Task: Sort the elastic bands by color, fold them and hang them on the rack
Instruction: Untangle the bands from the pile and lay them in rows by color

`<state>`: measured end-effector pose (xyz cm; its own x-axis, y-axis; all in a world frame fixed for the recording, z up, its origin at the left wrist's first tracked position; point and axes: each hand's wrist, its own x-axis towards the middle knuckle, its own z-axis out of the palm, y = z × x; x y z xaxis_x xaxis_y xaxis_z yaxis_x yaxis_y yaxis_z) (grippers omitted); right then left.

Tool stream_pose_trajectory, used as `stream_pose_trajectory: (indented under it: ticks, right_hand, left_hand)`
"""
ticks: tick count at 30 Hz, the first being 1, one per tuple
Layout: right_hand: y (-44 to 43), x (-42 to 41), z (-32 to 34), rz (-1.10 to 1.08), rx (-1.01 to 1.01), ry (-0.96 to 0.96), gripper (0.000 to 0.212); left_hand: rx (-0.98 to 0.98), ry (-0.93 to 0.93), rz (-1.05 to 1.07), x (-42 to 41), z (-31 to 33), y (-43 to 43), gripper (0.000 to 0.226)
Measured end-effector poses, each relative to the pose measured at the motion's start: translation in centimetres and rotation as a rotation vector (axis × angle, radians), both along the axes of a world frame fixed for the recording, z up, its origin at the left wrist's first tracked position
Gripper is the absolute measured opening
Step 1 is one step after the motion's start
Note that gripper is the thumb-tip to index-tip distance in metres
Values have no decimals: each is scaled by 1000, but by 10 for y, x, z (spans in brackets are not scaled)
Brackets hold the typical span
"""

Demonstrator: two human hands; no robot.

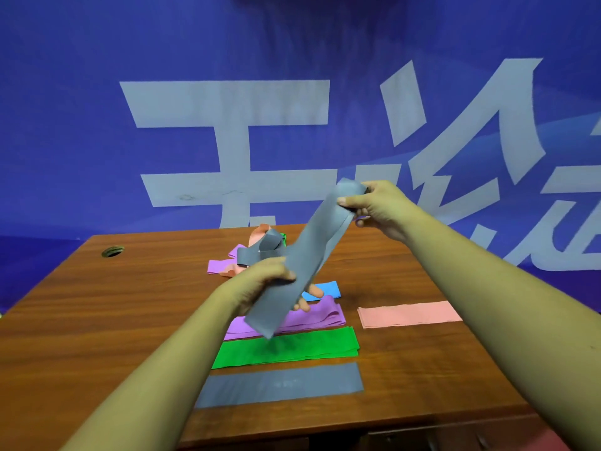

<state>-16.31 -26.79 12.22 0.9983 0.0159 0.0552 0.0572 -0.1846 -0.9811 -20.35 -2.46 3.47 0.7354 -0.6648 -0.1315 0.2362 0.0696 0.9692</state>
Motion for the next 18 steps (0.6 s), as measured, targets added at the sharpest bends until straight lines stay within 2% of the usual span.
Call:
stream_pose_trajectory:
  ticks: [3, 8, 11, 14, 18]
  right_hand:
    - [-13, 2, -9, -98, 4, 32, 5]
    - [-34, 5, -33, -265, 3, 33, 9]
    - [-50, 5, -49, -340, 10, 70, 15]
    - [-61, 0, -66, -357, 28, 108, 10]
    - [-71, -12, -91, -375, 10, 174, 14]
  left_hand:
    - [30, 7, 58, -1, -7, 7, 44]
    - [191, 68, 90, 5, -19, 22, 25]
    - [268, 75, 235, 13, -32, 31, 24]
    - [301, 13, 403, 21, -42, 36, 23]
    - [365, -91, 429, 17, -49, 29, 14]
